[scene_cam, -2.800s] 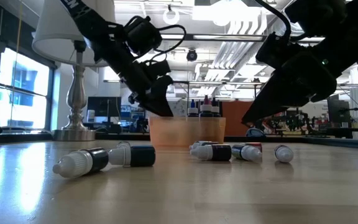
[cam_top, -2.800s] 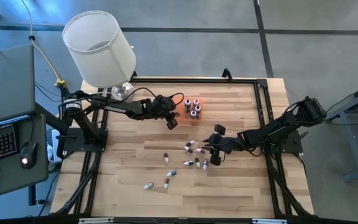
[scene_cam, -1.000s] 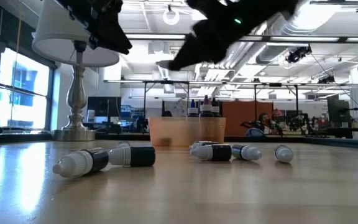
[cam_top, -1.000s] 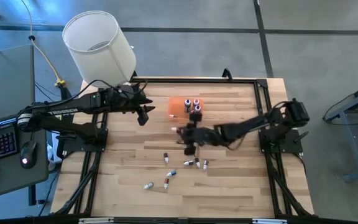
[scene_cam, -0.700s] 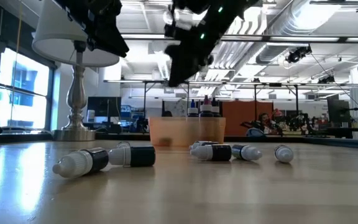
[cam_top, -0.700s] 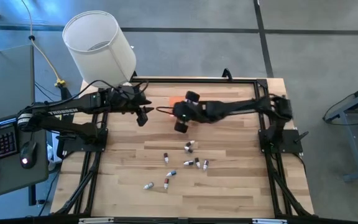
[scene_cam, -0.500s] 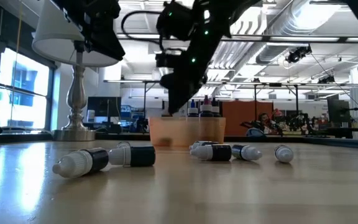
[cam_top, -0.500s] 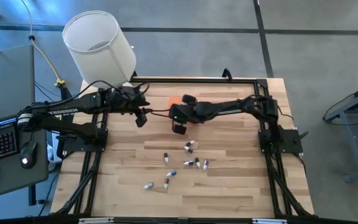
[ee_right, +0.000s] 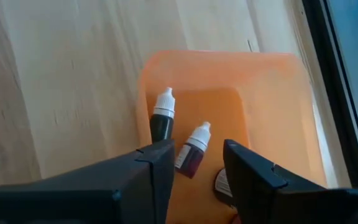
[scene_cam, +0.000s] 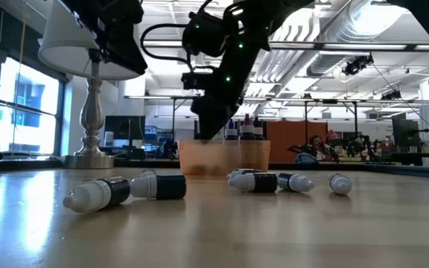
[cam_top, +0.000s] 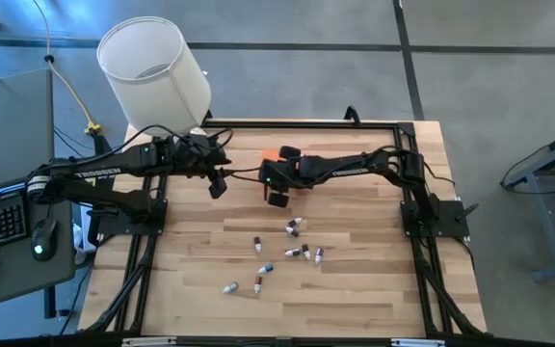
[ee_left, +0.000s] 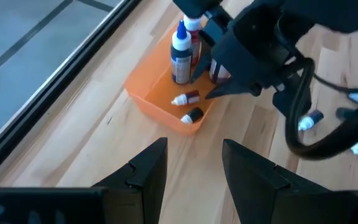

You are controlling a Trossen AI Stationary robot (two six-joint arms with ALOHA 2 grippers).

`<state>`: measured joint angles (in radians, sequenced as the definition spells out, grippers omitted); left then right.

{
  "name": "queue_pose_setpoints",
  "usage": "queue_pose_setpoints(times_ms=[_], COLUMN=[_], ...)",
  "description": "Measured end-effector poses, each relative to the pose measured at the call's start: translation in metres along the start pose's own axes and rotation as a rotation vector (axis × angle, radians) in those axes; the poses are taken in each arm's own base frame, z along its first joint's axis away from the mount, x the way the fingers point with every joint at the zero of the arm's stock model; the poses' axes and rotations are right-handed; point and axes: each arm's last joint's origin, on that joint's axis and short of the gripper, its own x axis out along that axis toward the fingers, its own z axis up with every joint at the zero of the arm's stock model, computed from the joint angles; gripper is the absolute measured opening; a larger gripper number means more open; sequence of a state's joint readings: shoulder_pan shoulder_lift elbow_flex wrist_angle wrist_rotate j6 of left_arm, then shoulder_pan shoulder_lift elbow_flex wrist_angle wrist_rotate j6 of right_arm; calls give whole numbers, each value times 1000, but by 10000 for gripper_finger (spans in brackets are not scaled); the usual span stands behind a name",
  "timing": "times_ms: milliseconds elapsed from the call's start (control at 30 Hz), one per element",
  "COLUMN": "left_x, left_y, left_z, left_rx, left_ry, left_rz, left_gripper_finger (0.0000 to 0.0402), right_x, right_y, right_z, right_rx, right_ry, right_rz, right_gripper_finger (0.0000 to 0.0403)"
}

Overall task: Pick & Place food coloring
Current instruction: Put the small red food coloring bottle into the bin

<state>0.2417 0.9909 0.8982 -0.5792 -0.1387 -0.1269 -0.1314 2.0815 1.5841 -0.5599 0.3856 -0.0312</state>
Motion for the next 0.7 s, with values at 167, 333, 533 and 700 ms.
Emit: queue_pose_setpoints(times_ms=[167,333,533,700], left_x=[7,22,34,42], left_y=[-5,-22,-57,-75], left_z=[-12,-36,-73,-97], left_rx=[72,161,381,501], left_ry=[55,68,-87,-230], left_rz=[-174,-441,-824,-835], left_gripper_finger=[152,152,152,152], right_x=[-18,-61,-124,-156], right_y=[1,6,12,28], right_z=[4,10,10,5], right_rx=[9,13,66,85], right_ry=[-37,-107,-203,-240], right_rz=[15,63,113,167], right_gripper_finger=[147,151,143,140])
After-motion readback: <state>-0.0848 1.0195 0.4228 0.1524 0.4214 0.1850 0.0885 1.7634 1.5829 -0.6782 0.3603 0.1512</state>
